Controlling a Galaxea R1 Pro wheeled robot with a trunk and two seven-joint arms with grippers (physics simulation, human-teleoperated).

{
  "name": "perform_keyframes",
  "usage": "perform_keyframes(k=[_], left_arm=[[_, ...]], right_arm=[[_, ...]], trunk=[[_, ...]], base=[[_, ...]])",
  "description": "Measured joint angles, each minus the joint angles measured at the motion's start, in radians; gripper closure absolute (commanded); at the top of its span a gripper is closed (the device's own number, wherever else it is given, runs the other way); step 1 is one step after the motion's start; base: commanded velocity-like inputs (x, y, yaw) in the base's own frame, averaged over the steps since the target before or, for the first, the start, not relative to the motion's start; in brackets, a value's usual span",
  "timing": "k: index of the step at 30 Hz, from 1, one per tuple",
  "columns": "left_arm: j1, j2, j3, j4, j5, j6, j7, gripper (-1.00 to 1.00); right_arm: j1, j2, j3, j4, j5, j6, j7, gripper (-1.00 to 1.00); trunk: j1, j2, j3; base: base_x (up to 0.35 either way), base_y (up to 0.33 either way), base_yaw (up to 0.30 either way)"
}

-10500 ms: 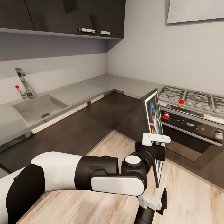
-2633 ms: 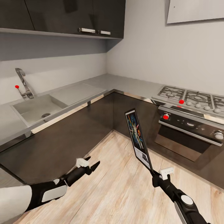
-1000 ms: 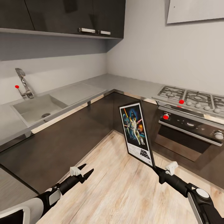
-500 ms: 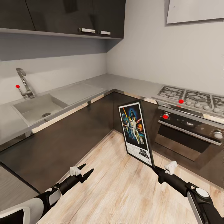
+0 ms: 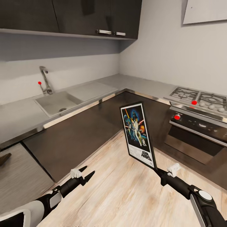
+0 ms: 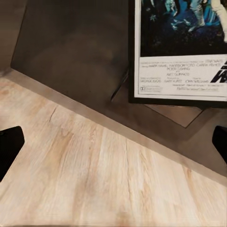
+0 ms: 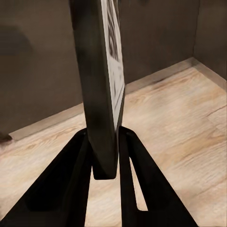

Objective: Pick up the poster from the kitchen countertop and hang it on one of the wall nails in the kitchen.

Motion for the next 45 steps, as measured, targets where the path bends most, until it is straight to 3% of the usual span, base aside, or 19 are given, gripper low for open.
perform_keyframes(k=[5, 8, 11, 17, 18, 29, 35, 45], left_arm=[[0.000, 0.000, -0.001, 0.000, 0.000, -0.001, -0.005, -1.00], [0.000, 0.000, 0.000, 0.000, 0.000, -0.001, -0.005, -1.00], [0.000, 0.000, 0.000, 0.000, 0.000, -0.001, -0.006, -1.00], [0.000, 0.000, 0.000, 0.000, 0.000, -0.001, -0.006, -1.00], [0.000, 0.000, 0.000, 0.000, -0.001, -0.001, -0.006, -1.00], [0.000, 0.001, 0.002, 0.001, 0.000, -0.002, -0.007, -1.00], [0.000, 0.001, 0.002, 0.005, 0.000, -0.001, -0.006, -1.00], [0.000, 0.001, 0.002, 0.006, 0.001, -0.001, -0.006, -1.00]], right_arm=[[0.000, -0.001, -0.003, 0.001, -0.012, 0.000, 0.004, 1.00], [0.000, -0.001, -0.004, 0.006, -0.060, 0.000, 0.035, 1.00], [0.000, -0.005, -0.003, 0.009, -0.136, -0.001, 0.081, 1.00], [0.000, -0.005, -0.004, 0.000, -0.169, 0.000, 0.095, 1.00], [0.000, -0.006, -0.004, 0.001, -0.192, 0.001, 0.095, 1.00], [0.000, -0.005, 0.003, 0.007, -0.197, -0.007, 0.097, 1.00], [0.001, -0.004, 0.006, -0.001, -0.194, -0.012, 0.155, 1.00], [0.001, -0.004, 0.007, -0.002, -0.192, -0.013, 0.160, 1.00]], trunk=[[0.000, 0.000, 0.000], [0.000, 0.000, 0.000], [0.000, 0.000, 0.000], [0.000, 0.000, 0.000], [0.000, 0.000, 0.000], [0.000, 0.000, 0.000], [0.000, 0.000, 0.000], [0.000, 0.000, 0.000]], base=[[-0.169, 0.000, 0.262], [-0.288, 0.000, 0.115], [-0.194, 0.000, 0.034], [-0.032, 0.000, 0.005], [0.000, 0.000, 0.000], [-0.096, 0.000, 0.000], [-0.283, 0.000, 0.000], [-0.178, 0.030, 0.000]])
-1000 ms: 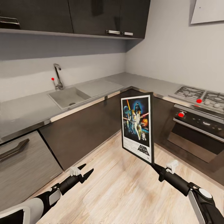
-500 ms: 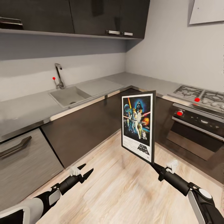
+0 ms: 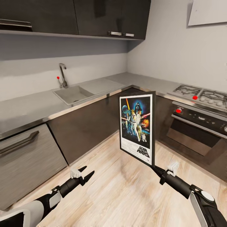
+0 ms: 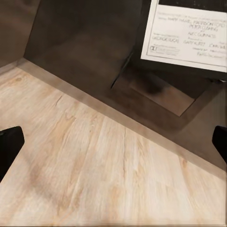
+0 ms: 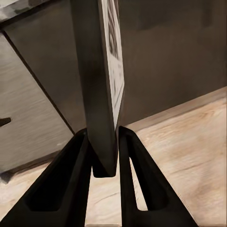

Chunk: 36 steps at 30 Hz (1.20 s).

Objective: Pick up the poster from the kitchen countertop and hang it on one of the wall nails in the kitchen.

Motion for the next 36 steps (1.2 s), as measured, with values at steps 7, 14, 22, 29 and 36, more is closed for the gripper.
perform_keyframes(k=[7, 14, 22, 29, 36], left_arm=[[0.000, 0.000, 0.000, -0.001, 0.000, 0.000, 0.003, -1.00], [0.000, 0.000, 0.000, 0.000, 0.000, 0.000, 0.003, -1.00], [0.000, 0.000, 0.000, 0.000, 0.001, 0.001, 0.007, -1.00], [0.000, 0.001, 0.004, 0.000, 0.001, 0.001, 0.007, -1.00], [0.000, 0.002, 0.004, 0.001, 0.001, 0.001, 0.006, -1.00]], right_arm=[[0.000, 0.000, 0.001, 0.000, 0.001, 0.000, 0.000, 1.00], [0.000, 0.000, 0.000, 0.000, 0.001, 0.000, 0.001, 1.00], [0.000, 0.001, 0.001, 0.000, 0.001, -0.001, 0.001, 1.00], [0.001, -0.002, -0.003, -0.001, 0.001, 0.001, 0.002, 1.00], [0.003, -0.003, -0.010, -0.002, -0.004, 0.000, 0.002, 1.00]], trunk=[[0.000, 0.000, 0.005], [-0.001, 0.000, 0.011], [-0.016, 0.028, 0.024], [-0.043, 0.077, 0.046], [-0.069, 0.126, 0.068]], base=[[-0.170, 0.042, 0.000], [-0.017, 0.004, 0.000], [0.000, 0.000, 0.000], [0.000, 0.000, 0.000], [0.000, 0.000, 0.000]])
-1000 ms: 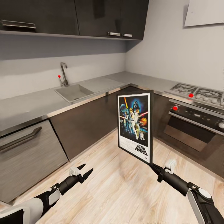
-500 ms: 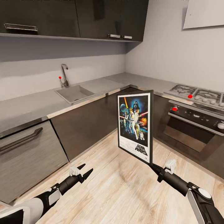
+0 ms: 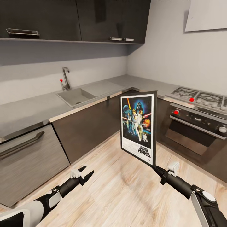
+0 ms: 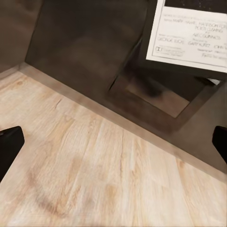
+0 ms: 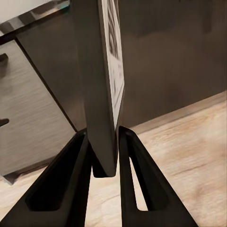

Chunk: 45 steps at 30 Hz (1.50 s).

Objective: Pick up the poster from the kitchen countertop and hang it on one of the wall nails in the kitchen.

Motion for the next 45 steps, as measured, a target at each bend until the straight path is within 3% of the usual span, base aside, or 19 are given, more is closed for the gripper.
perform_keyframes(k=[9, 11, 14, 15, 17, 20, 23, 24, 45], left_arm=[[0.001, 0.001, 0.001, 0.000, 0.002, 0.003, 0.000, -1.00], [0.074, 0.017, 0.005, 0.008, 0.004, 0.006, 0.000, -1.00], [0.121, 0.031, 0.004, 0.012, 0.008, 0.006, -0.001, -1.00], [0.147, 0.040, 0.008, 0.015, 0.035, 0.008, -0.006, -1.00], [0.161, 0.049, 0.014, 0.018, 0.053, 0.015, -0.027, -1.00], [0.195, 0.077, 0.044, 0.020, 0.079, 0.026, -0.092, -1.00], [0.214, 0.101, 0.123, 0.025, 0.094, 0.033, -0.139, -1.00], [0.215, 0.103, 0.128, 0.026, 0.095, 0.033, -0.142, -1.00], [0.225, 0.097, 0.136, 0.019, 0.095, 0.034, -0.149, -1.00]], right_arm=[[0.007, -0.002, -0.002, -0.037, 0.001, 0.000, -0.001, 1.00], [0.009, -0.002, -0.002, -0.046, 0.000, 0.001, -0.001, 1.00], [0.011, -0.002, -0.002, -0.048, 0.000, 0.002, -0.001, 1.00], [0.011, -0.001, -0.002, -0.049, 0.000, 0.002, -0.001, 1.00], [0.012, -0.001, -0.002, -0.049, 0.000, 0.002, 0.000, 1.00], [0.012, -0.003, -0.004, -0.049, 0.000, 0.002, 0.017, 1.00], [0.012, -0.003, -0.004, -0.048, 0.000, 0.002, 0.050, 1.00], [0.012, -0.003, -0.004, -0.047, 0.000, 0.002, 0.052, 1.00], [0.012, -0.001, -0.005, -0.041, 0.001, 0.002, 0.050, 1.00]], trunk=[[-0.035, 0.063, 0.028], [-0.042, 0.077, 0.034], [-0.054, 0.098, 0.044], [-0.058, 0.105, 0.047], [-0.065, 0.119, 0.053], [-0.077, 0.140, 0.063], [-0.088, 0.161, 0.072], [-0.092, 0.168, 0.075], [-0.173, 0.315, 0.141]], base=[[0.000, 0.000, 0.000], [0.000, 0.000, 0.000], [0.000, 0.000, 0.000], [0.000, 0.000, 0.000], [0.000, 0.000, 0.000], [0.000, 0.000, 0.000], [0.000, 0.000, 0.000], [0.000, 0.000, 0.000], [0.000, 0.000, 0.000]])
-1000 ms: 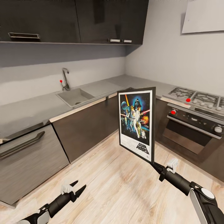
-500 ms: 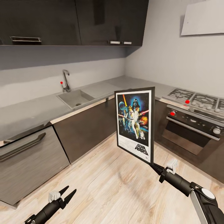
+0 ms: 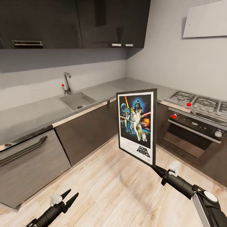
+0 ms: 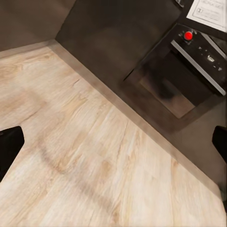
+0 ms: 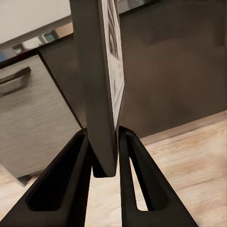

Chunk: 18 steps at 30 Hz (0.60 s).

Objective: Pick up the poster from the kitchen countertop and hang it on one of the wall nails in the kitchen.

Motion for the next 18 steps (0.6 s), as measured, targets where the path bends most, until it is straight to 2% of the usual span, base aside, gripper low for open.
perform_keyframes(k=[18], left_arm=[[0.005, -0.003, 0.002, 0.000, 0.001, 0.000, 0.002, -1.00]], right_arm=[[0.000, 0.002, 0.002, 0.002, 0.001, -0.002, -0.001, 1.00]], trunk=[[-0.069, 0.126, 0.056]], base=[[0.000, 0.000, 0.000]])
